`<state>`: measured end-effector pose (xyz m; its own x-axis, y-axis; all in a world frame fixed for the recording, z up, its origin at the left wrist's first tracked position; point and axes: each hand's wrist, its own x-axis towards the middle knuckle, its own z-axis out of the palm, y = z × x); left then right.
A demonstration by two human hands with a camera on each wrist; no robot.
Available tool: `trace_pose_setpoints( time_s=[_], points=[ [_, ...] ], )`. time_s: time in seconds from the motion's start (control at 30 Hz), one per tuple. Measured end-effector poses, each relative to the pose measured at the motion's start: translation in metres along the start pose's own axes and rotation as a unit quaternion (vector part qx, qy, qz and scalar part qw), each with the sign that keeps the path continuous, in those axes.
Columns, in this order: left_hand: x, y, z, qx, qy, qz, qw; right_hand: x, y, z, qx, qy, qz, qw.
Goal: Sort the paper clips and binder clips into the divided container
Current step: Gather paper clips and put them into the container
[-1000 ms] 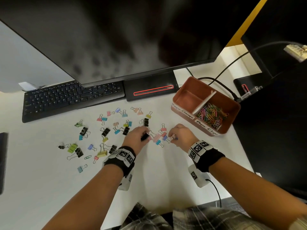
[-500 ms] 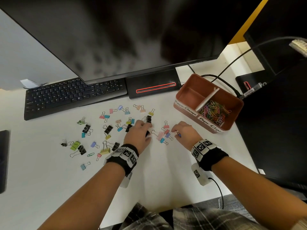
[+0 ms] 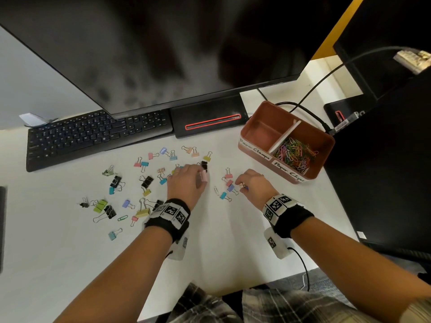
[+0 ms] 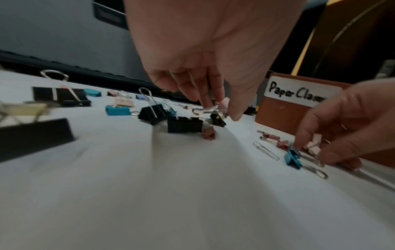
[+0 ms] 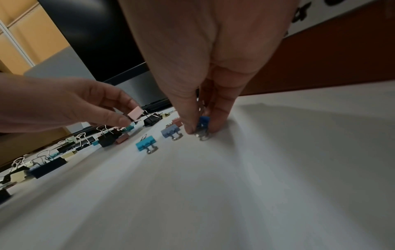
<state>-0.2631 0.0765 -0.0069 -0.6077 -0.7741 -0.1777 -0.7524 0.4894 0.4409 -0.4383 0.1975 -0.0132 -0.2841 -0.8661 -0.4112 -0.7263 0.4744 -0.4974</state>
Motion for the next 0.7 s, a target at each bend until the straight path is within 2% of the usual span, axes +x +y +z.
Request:
trace_pose_setpoints(
  time_s=[0.07, 0.13, 0.27, 0.3, 0.4, 0.53, 0.6, 0.7],
  points=[
    [-0.004, -0.007, -0.002, -0.025, 0.025, -0.018, 0.999, 0.000, 0.000, 0.000, 0.002, 0.001, -0.001, 1.000],
    [-0.009, -0.006, -0.002, -0.018, 0.023, 0.011, 1.000, 0.000, 0.000, 0.000, 0.006, 0.003, -0.001, 1.000],
    [-0.016, 0.008, 0.010, 0.080, -0.090, 0.129, 0.984, 0.000, 0.001, 0.000, 0.010, 0.002, 0.001, 1.000],
    [-0.014, 0.011, 0.013, 0.098, -0.110, 0.135, 0.980, -0.001, 0.003, 0.000, 0.009, 0.003, -0.001, 1.000],
    [-0.008, 0.013, 0.016, 0.105, -0.115, 0.106, 0.982, -0.003, 0.009, -0.004, 0.006, 0.002, -0.006, 1.000],
    [-0.004, 0.018, 0.012, 0.155, -0.150, 0.103, 0.971, -0.006, 0.018, -0.008, -0.006, 0.002, -0.005, 1.000],
    [0.001, 0.029, 0.005, 0.116, -0.143, 0.102, 0.977, -0.008, 0.020, -0.010, -0.008, 0.000, -0.004, 1.000],
    [0.016, 0.063, -0.012, 0.013, -0.072, 0.145, 0.987, -0.011, 0.023, -0.012, -0.006, 0.004, -0.009, 1.000]
  ],
)
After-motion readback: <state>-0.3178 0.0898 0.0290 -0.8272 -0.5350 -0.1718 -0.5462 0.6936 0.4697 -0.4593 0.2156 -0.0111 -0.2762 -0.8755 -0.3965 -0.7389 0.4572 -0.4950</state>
